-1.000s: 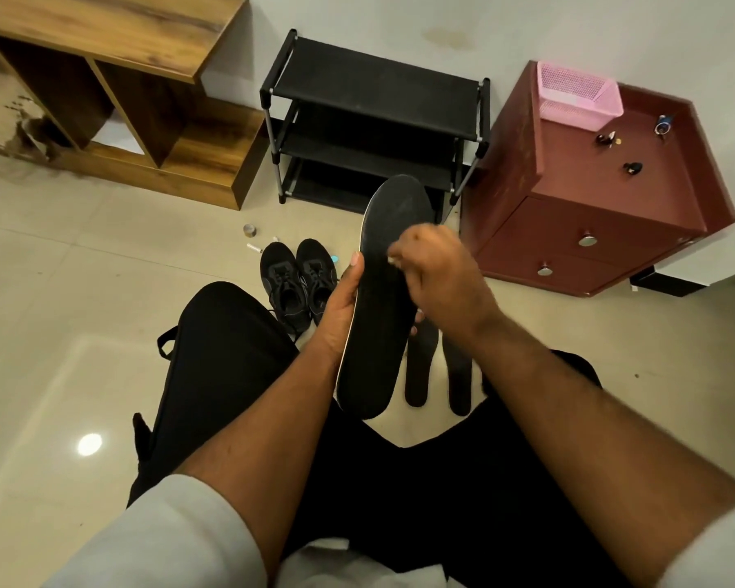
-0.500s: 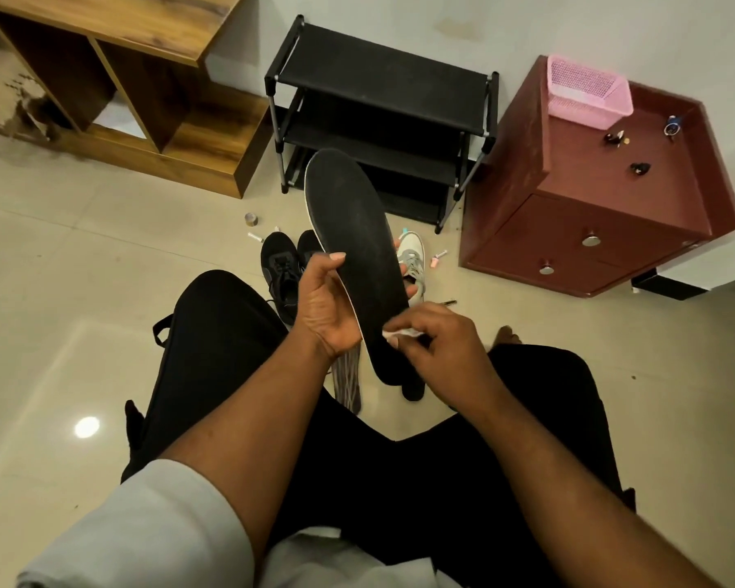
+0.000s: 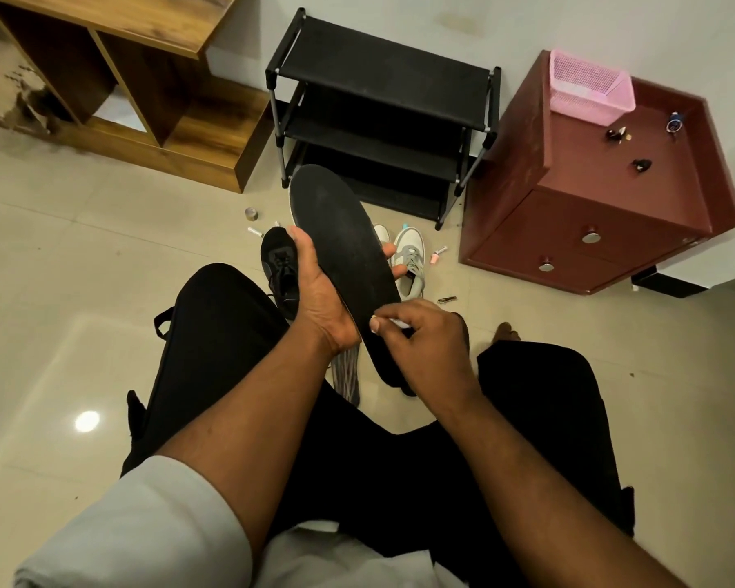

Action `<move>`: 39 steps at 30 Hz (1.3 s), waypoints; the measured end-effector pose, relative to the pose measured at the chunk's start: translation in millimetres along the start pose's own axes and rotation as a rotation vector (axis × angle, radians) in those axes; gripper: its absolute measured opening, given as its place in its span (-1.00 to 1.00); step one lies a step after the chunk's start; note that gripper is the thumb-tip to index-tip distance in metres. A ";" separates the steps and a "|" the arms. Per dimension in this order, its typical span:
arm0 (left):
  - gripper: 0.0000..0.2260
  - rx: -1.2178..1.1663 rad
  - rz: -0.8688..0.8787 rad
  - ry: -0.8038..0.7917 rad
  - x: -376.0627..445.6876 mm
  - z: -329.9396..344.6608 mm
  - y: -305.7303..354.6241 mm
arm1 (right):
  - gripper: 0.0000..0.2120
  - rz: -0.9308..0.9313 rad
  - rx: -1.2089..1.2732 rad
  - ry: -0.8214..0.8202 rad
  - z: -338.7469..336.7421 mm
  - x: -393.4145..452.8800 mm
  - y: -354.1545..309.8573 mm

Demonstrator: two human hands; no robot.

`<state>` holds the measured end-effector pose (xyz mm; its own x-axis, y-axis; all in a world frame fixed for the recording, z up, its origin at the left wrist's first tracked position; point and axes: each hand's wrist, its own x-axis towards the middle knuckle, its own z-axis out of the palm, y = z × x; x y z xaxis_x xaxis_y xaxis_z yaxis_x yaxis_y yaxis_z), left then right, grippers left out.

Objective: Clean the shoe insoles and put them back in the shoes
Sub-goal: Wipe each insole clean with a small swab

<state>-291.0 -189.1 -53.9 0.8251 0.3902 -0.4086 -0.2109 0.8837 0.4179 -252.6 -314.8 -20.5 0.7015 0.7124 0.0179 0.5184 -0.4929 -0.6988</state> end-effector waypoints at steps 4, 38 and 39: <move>-0.06 -0.011 0.001 0.012 -1.1 0.4 -0.6 | -0.88 -0.097 -0.034 -0.016 -0.8 1.4 -4.1; -0.11 0.050 0.019 0.001 -5.2 5.8 -2.2 | -0.85 -0.409 -0.191 -0.019 9.2 5.8 -18.1; -0.12 0.050 0.021 0.009 -4.8 5.7 -2.9 | -0.85 -0.422 -0.192 -0.031 8.5 7.6 -17.0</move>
<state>-291.4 -195.0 -48.5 0.8162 0.4107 -0.4065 -0.2010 0.8613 0.4666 -260.2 -296.8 -14.6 0.3961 0.8839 0.2486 0.8386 -0.2380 -0.4900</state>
